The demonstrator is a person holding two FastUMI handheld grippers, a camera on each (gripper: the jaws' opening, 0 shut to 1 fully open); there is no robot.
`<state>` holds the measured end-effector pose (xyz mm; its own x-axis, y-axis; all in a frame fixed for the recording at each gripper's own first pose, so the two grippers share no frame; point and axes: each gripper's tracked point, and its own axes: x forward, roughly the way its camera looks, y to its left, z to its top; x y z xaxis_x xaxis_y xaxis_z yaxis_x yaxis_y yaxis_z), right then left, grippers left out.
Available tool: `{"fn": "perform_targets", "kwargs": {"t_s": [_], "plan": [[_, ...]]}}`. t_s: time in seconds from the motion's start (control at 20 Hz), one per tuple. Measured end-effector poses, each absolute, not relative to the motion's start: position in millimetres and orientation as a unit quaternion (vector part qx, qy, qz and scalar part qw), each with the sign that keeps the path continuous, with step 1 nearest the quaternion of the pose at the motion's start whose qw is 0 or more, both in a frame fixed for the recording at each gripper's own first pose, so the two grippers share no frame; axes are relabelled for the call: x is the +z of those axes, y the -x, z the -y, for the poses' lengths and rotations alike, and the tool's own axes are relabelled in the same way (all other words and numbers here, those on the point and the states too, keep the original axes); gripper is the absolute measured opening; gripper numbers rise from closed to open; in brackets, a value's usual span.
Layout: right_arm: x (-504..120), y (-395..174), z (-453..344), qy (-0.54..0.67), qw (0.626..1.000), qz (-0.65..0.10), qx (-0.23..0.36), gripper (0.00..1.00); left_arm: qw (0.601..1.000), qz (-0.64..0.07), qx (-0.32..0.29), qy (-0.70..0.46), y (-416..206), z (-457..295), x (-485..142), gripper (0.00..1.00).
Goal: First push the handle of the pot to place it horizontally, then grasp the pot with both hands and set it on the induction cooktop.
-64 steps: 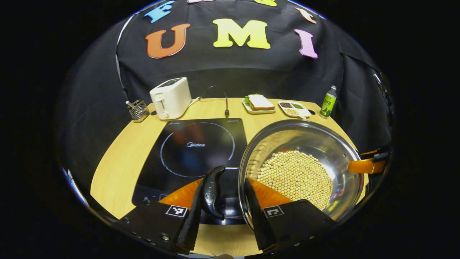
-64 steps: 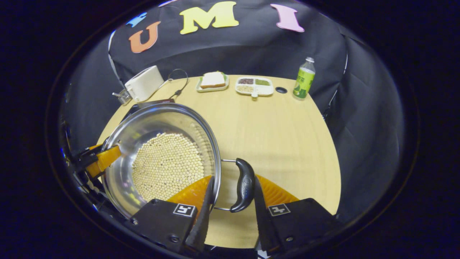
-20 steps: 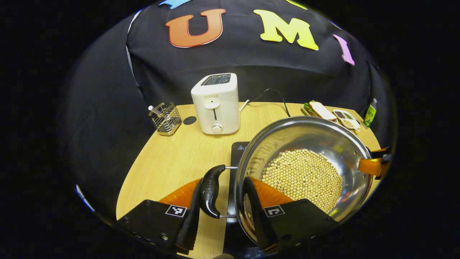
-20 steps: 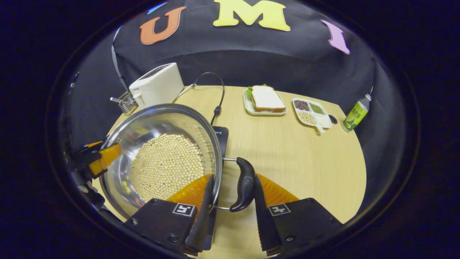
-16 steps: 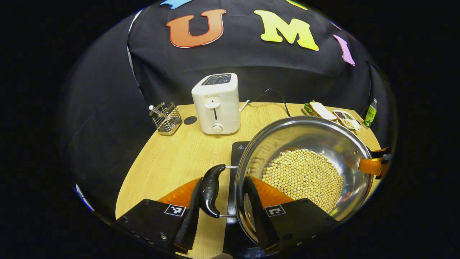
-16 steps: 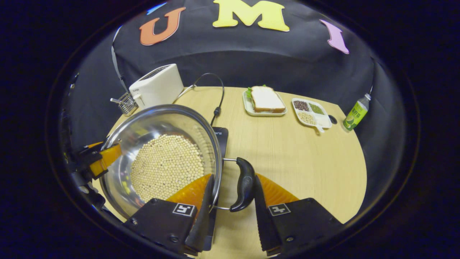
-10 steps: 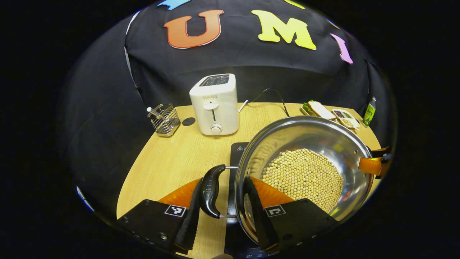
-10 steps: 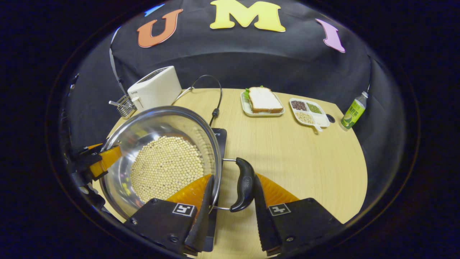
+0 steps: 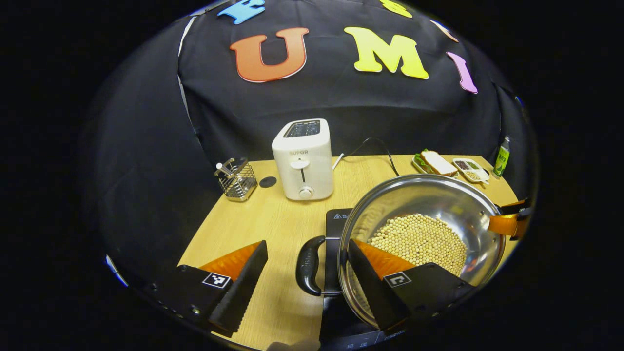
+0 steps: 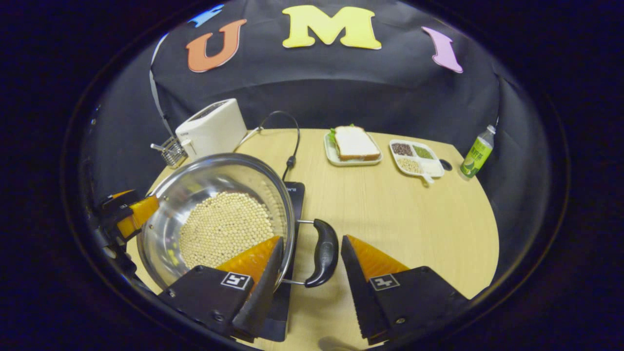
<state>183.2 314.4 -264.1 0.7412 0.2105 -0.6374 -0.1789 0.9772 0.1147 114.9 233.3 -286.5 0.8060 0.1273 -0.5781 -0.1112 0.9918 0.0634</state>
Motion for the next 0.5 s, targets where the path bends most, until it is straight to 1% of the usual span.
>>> {"fn": "perform_targets", "kwargs": {"t_s": [0.1, 0.2, 0.3, 0.35, 0.4, 0.5], "plan": [[-248.8, -178.4, -308.5, -0.013, 0.940, -0.322, 0.109, 0.82, 0.954, -0.289, 0.072, -0.021, -109.8, -236.3, -272.2, 0.97], [-233.0, -169.7, -302.7, -0.003, 0.946, -0.299, 0.121, 0.80, 0.958, -0.274, 0.077, -0.020, -99.2, -232.4, -255.9, 0.97], [-218.2, -156.6, -293.7, 0.006, 0.950, -0.284, 0.128, 0.80, 0.964, -0.256, 0.075, -0.017, -87.1, -221.6, -237.5, 0.97], [-211.1, -150.3, -290.9, 0.006, 0.952, -0.276, 0.133, 0.82, 0.967, -0.244, 0.072, -0.016, -82.0, -214.3, -226.7, 0.97], [-205.1, -142.8, -286.4, 0.006, 0.953, -0.270, 0.136, 0.80, 0.969, -0.238, 0.071, -0.016, -74.4, -206.4, -217.2, 0.97], [-192.7, -129.5, -277.0, 0.006, 0.956, -0.256, 0.141, 0.81, 0.973, -0.219, 0.067, -0.019, -59.6, -189.2, -197.2, 0.97]]}}
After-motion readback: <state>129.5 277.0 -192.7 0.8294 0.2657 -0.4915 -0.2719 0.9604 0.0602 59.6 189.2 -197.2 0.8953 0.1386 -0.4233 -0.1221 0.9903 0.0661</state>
